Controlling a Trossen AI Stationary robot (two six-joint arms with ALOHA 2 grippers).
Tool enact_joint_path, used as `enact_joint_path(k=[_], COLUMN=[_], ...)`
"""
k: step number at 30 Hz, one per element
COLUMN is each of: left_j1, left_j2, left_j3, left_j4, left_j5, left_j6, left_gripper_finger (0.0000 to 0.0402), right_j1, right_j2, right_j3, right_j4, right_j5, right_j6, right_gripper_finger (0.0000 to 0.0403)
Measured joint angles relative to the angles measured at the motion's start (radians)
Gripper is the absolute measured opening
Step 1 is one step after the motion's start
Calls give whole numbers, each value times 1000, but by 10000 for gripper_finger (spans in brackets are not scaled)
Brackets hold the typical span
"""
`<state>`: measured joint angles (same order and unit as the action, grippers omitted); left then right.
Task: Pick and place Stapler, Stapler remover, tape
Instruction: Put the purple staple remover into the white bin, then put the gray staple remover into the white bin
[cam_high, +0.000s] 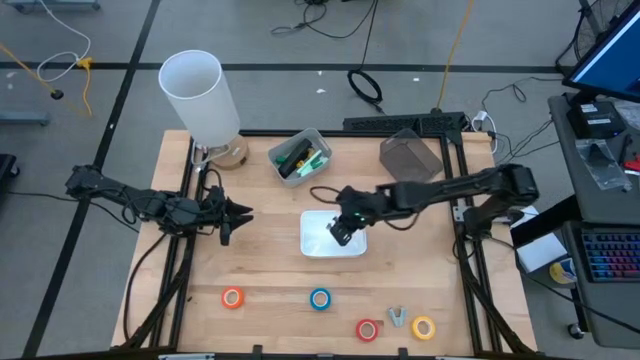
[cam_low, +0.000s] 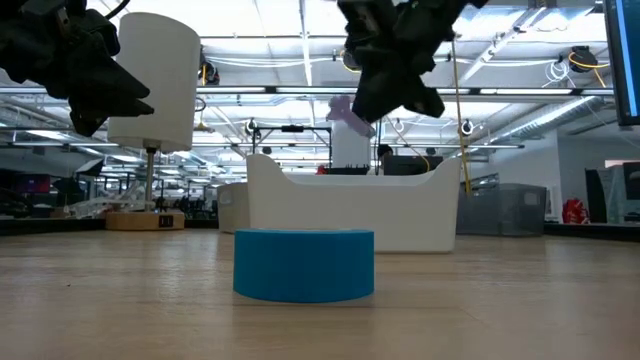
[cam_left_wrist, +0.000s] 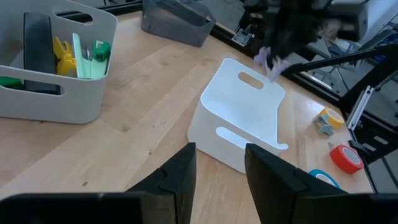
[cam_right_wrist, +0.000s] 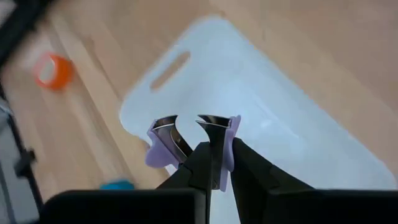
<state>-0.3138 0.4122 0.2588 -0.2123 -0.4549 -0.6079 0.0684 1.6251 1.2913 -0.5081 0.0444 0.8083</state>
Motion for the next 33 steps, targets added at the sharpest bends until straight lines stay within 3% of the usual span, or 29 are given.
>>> enact_joint_path(k=[6, 23, 33], left_j1=[0, 0, 0], left_j2=[0, 0, 0], left_j3=[0, 0, 0], left_j4=[0, -1, -1], left_j5=[0, 0, 0], left_j6=[0, 3, 6], left_gripper_finger=[136, 136, 136], right_j1=[-1, -38, -50], right_j2=[95, 162, 162], right_j3=[41, 42, 41], right_j4=[-131, -145, -146], right_j5=[-53, -102, -127], right_j6=[-9, -62, -79], right_gripper_finger=[28, 39, 88])
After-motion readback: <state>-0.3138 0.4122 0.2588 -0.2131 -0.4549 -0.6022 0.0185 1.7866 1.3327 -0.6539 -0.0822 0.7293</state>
